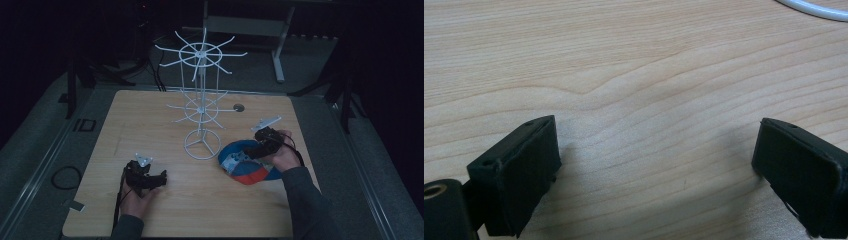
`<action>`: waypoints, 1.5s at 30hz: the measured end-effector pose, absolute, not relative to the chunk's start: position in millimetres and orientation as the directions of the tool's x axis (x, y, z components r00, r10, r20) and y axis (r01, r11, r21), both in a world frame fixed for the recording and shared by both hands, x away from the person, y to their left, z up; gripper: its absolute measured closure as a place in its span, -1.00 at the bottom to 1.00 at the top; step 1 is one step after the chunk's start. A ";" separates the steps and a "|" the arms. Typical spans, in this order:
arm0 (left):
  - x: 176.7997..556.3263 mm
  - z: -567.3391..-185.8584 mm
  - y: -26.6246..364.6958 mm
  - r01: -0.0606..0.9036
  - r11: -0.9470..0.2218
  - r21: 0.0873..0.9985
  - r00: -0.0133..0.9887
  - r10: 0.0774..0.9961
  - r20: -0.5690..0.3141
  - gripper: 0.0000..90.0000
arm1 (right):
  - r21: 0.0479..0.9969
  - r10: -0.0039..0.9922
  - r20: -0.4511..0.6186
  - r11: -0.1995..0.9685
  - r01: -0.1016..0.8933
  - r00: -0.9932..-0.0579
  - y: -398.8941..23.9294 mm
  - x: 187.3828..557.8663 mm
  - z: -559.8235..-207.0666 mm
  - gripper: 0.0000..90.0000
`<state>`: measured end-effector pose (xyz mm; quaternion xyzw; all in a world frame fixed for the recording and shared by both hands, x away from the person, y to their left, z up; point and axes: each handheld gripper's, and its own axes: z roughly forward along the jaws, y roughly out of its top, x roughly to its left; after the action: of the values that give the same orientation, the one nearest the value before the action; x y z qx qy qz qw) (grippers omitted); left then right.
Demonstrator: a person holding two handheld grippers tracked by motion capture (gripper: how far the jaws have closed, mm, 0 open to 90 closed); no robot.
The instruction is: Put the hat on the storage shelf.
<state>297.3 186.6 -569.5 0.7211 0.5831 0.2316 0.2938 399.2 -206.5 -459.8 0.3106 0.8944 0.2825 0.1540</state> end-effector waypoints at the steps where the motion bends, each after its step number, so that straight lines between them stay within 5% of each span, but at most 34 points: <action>1: 297.3 -569.5 186.6 0.705 -0.147 0.694 0.213 0.977 -0.009 -0.88 | 0.597 0.635 -0.095 0.652 0.467 -0.766 -205.4 400.3 -460.4 -0.51; 38: 297.2 -569.4 185.3 0.704 -0.156 0.693 0.223 0.975 -0.008 -0.88 | 0.458 0.559 -0.018 0.742 0.490 -0.829 -185.3 428.7 -487.5 -0.47; 45: 297.2 -569.5 185.2 0.704 -0.156 0.693 0.224 0.974 -0.009 -0.88 | 0.419 0.524 -0.004 0.774 0.474 -0.852 -181.5 429.5 -495.6 -0.18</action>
<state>297.2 185.2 -569.5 0.7246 0.5789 0.2296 0.2951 429.5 -181.5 -495.6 0.2653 0.9400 0.2060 0.0604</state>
